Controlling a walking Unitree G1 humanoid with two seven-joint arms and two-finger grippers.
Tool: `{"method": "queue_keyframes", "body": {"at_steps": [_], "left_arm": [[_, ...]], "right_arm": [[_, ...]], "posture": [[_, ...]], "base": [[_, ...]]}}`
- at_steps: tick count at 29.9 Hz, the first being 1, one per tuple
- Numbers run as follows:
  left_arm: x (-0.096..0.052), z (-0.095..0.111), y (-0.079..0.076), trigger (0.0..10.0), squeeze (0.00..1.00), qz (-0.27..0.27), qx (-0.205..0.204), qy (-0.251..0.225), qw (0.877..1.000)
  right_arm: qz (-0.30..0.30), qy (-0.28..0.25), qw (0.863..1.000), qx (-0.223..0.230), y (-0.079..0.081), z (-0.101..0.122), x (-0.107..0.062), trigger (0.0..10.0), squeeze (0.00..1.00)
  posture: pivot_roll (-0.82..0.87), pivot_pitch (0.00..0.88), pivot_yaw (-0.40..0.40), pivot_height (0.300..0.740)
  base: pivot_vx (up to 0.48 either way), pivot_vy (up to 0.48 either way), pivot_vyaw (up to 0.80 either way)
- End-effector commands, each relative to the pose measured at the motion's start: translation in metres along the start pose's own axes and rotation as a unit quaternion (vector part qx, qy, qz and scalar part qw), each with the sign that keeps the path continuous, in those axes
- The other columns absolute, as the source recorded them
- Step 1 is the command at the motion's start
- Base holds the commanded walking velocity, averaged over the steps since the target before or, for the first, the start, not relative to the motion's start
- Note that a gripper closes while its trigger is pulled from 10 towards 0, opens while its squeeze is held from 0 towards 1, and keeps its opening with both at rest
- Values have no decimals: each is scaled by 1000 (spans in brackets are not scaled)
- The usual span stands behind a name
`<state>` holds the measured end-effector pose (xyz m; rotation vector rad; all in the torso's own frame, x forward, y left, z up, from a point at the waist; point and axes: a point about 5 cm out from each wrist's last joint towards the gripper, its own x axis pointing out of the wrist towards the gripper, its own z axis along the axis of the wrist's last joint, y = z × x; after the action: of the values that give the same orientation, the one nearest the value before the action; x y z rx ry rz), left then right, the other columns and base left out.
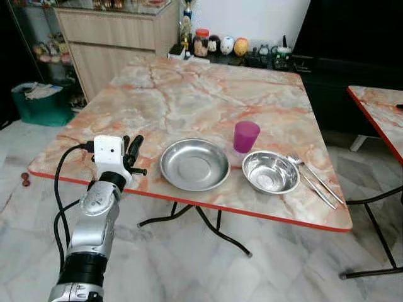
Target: Setting the table
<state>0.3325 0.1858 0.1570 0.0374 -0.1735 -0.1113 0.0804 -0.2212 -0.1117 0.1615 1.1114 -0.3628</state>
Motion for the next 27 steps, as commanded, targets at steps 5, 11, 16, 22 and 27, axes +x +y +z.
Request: {"method": "queue_keyframes", "body": {"at_steps": [5, 11, 16, 22, 27], "left_arm": [[3, 2, -1, 10000, 0, -5, -6, 0, 1000], [3, 1, -4, 10000, 0, -12, -8, 0, 1000], [3, 1, -7, 10000, 0, -28, -20, 0, 999], [2, -3, -8, 10000, 0, -42, -31, 16, 999], [0, -7, -8, 10000, 0, -48, -33, 28, 998]], "right_arm": [[-2, -3, 1000, -3, -2, 2, 0, 10000, 0], [-1, -3, 1000, -5, -2, 3, 0, 10000, 0], [-2, -3, 1000, -5, -2, 3, 0, 10000, 0], [-1, 2, 1000, -1, -2, 1, 0, 10000, 0], [0, 2, 1000, -6, -2, 2, 0, 10000, 0]], "posture": [[142, 0, -71, 728], [144, 0, -73, 728], [145, 0, -74, 728], [147, 0, -74, 728], [148, 0, -74, 728]], "base": [[271, 0, 0], [276, 0, 0], [53, 0, 0], [0, 0, -181], [0, 0, -575]]}}
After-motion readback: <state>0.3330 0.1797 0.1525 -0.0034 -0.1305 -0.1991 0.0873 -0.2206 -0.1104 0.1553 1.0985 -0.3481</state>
